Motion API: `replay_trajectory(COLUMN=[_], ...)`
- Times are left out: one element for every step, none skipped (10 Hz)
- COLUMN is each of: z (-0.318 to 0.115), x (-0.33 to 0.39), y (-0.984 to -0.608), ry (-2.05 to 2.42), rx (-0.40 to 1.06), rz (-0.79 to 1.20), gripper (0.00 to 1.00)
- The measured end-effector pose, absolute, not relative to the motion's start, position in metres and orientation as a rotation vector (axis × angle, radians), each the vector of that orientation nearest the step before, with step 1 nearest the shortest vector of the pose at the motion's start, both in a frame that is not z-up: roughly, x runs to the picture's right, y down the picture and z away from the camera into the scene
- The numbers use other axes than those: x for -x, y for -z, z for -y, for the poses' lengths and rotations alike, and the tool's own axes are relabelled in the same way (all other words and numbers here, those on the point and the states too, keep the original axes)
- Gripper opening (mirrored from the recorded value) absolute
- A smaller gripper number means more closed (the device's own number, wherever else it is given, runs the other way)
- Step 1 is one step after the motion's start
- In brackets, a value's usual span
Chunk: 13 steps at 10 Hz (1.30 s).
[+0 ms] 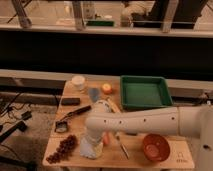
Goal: Place towel in tray
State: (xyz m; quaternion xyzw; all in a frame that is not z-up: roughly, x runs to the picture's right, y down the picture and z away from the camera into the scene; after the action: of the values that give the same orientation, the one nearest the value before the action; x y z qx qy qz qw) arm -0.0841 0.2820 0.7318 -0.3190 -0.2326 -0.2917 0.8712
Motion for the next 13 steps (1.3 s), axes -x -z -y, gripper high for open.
replay_trajectory(z=[-0.285, -0.287, -0.290, -0.292, -0.293, -0.296, -0.297, -0.296, -0.295, -0.295, -0.294, -0.295, -0.296], x=[0.089, 0.093, 0.097, 0.102, 0.106, 0.105, 0.104, 0.100, 0.094, 0.091, 0.086, 0.082, 0.078], y=[-0.733, -0.735, -0.737, -0.739, -0.741, -0.745, -0.748, -0.752, -0.758, -0.761, -0.765, -0.767, -0.769], ry=[0.615, 0.621, 0.631, 0.634, 0.633, 0.627, 0.621, 0.609, 0.594, 0.587, 0.578, 0.570, 0.565], rx=[0.673, 0.680, 0.690, 0.694, 0.702, 0.714, 0.719, 0.722, 0.722, 0.724, 0.726, 0.729, 0.731], rz=[0.490, 0.491, 0.493, 0.498, 0.503, 0.506, 0.508, 0.510, 0.507, 0.504, 0.501, 0.500, 0.500], gripper=[0.80, 0.80, 0.80, 0.80, 0.80, 0.80, 0.80, 0.80, 0.80, 0.80, 0.80, 0.80, 0.80])
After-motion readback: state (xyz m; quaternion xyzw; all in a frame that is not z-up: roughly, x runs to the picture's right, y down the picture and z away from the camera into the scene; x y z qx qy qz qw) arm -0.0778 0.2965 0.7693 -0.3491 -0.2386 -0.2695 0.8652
